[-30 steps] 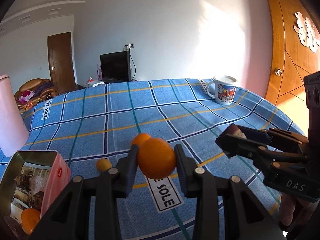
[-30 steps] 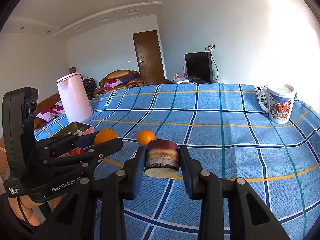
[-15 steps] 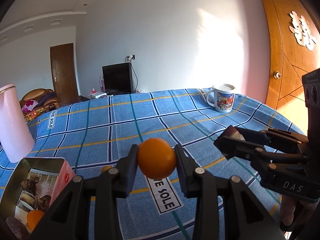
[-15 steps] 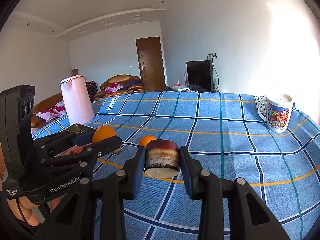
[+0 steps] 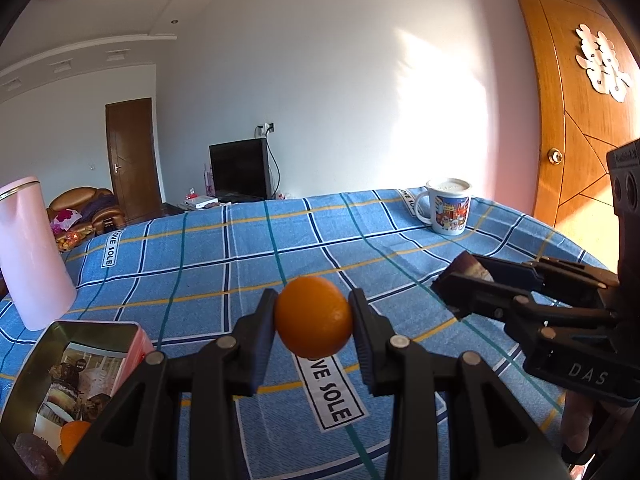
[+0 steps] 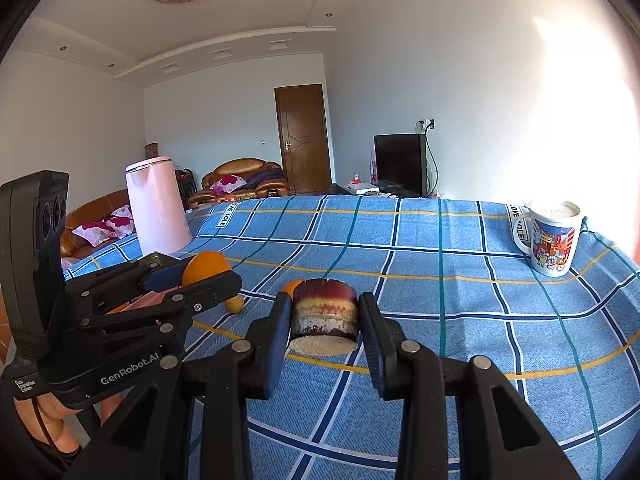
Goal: Organize fruits
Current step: 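Lift the cake and the orange and carry them toward the tin, then open both tools over the tin to release the cake and orange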
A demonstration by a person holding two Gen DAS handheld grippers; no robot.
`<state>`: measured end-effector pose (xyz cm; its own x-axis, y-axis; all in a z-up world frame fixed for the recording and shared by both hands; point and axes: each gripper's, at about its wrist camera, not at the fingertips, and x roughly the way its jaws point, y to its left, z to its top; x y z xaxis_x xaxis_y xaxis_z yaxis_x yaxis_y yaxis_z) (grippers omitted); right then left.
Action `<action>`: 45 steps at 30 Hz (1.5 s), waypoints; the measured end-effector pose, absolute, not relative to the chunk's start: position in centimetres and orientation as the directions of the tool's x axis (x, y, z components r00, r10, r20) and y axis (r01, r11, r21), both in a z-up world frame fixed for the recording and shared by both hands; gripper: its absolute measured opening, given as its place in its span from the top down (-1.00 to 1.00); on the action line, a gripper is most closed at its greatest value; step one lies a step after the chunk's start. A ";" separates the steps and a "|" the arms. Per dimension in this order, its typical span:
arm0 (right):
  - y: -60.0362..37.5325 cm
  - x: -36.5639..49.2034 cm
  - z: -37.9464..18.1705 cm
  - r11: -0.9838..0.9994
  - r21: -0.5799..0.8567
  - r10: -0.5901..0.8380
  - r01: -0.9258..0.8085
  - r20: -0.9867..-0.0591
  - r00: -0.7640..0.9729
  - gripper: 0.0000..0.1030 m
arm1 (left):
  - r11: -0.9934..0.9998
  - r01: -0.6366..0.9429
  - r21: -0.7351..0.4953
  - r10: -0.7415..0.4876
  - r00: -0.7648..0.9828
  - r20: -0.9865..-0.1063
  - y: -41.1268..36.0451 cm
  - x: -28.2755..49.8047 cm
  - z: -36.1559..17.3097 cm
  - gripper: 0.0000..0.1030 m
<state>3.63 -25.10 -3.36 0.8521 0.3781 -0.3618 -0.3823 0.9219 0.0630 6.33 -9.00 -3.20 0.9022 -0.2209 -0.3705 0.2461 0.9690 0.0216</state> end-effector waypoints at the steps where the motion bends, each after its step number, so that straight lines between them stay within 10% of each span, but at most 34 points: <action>1: -25.1 3.6 -3.3 0.922 0.060 0.378 -0.383 -0.358 0.854 0.30 | 0.969 0.245 0.022 -0.220 0.904 -0.367 -8.9 6.2 -3.2 0.27; 45: -9.0 5.2 -1.6 0.721 0.045 0.634 -0.692 -0.447 0.631 0.30 | 0.994 -0.089 -0.064 0.054 0.904 -0.424 8.7 3.5 -2.1 0.27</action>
<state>5.19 -9.05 -1.63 0.6311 0.6340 -0.4470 -0.6918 0.7207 0.0455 3.52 8.72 -2.15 0.9042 0.0539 -0.4237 -0.0893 0.9939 -0.0643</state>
